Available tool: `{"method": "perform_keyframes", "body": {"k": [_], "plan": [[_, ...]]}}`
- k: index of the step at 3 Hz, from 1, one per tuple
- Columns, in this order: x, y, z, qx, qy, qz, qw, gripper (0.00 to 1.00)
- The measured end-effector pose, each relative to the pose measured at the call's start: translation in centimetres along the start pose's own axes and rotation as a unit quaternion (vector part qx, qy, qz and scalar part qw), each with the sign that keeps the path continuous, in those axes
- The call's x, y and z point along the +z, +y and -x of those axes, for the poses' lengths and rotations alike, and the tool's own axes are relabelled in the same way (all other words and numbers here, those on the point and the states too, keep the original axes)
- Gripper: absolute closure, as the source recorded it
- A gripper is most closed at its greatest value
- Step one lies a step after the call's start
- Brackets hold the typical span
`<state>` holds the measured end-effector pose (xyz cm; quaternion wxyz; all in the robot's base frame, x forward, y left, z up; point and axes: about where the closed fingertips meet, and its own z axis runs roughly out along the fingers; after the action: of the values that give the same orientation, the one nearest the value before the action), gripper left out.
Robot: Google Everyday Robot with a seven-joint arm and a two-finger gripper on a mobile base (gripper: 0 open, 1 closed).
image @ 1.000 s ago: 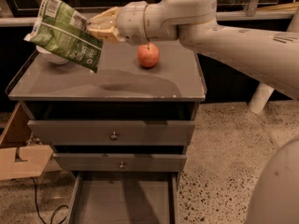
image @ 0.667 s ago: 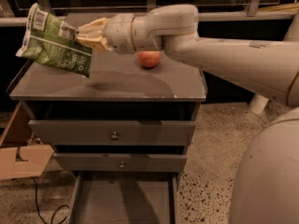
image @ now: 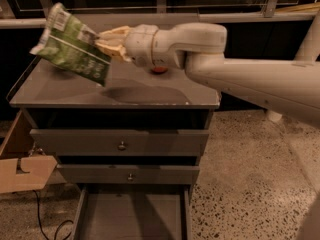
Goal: Pick green jalapeno chip bag from bottom drawer and place on counter
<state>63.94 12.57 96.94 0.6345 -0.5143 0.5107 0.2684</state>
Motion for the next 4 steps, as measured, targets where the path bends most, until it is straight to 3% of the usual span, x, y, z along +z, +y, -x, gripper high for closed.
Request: {"method": "perform_keyframes", "body": {"k": [1,2,3,4], "plan": [[-6.3,-3.3,-2.5,0.020,0.067,-0.104,0.9921,1.00],[-6.3,-3.9,-3.1,0.018,0.081,-0.118,0.9896,1.00],[-5.2,-3.2,-2.7,0.013,0.086,-0.092,0.9919,1.00],[-3.3,-3.0,-3.4,0.013,0.111,-0.042,0.9928,1.00]]}}
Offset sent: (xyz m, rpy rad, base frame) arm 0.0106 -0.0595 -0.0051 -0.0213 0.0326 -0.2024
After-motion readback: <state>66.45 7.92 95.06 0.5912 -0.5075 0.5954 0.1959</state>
